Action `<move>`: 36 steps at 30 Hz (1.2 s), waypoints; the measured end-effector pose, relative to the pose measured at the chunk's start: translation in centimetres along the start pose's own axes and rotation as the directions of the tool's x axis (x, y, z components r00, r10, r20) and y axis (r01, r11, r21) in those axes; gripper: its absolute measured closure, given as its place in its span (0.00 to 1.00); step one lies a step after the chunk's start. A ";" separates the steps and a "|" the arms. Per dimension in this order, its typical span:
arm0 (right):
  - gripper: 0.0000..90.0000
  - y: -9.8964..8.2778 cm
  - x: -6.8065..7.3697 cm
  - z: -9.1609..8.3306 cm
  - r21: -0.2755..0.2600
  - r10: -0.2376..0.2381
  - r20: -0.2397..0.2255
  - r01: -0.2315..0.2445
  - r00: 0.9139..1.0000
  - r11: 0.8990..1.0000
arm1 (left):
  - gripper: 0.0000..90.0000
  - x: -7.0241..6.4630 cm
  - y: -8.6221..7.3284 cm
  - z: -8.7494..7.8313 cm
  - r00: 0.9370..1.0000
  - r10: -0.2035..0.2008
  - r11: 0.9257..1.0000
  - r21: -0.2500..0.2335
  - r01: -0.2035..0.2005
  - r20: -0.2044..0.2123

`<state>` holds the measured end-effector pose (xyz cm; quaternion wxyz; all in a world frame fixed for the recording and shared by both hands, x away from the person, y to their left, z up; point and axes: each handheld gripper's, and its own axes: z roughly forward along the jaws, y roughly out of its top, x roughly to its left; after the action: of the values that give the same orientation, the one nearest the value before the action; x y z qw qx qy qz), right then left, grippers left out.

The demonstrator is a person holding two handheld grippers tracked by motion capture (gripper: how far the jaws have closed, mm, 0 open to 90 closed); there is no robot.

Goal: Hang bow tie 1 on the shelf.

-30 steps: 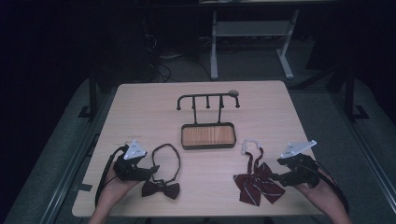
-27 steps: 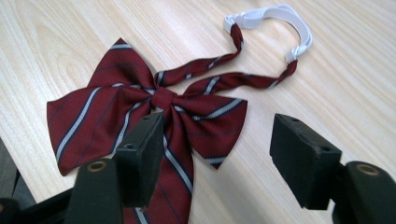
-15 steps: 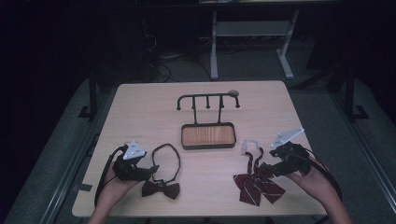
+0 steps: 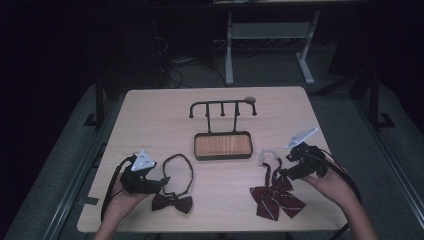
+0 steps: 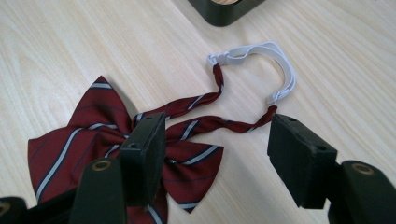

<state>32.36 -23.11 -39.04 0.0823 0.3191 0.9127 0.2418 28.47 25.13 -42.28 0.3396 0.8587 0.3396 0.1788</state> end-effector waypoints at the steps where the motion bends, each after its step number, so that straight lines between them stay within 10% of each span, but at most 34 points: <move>1: 0.41 0.1 -0.1 0.1 0.002 0.001 0.001 -0.001 1.000 1.000 | 0.31 0.0 0.0 0.0 1.000 -0.001 1.000 0.000 0.001 -0.001; 36: 0.48 3.1 -4.1 4.0 0.122 0.081 -0.019 -0.078 0.997 0.989 | 0.31 0.0 0.0 0.1 1.000 0.001 1.000 -0.003 -0.001 0.006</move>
<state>38.46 -21.98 -41.03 0.0420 0.3565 0.9132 0.1927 28.53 25.07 -42.31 0.3419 0.8589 0.3379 0.1767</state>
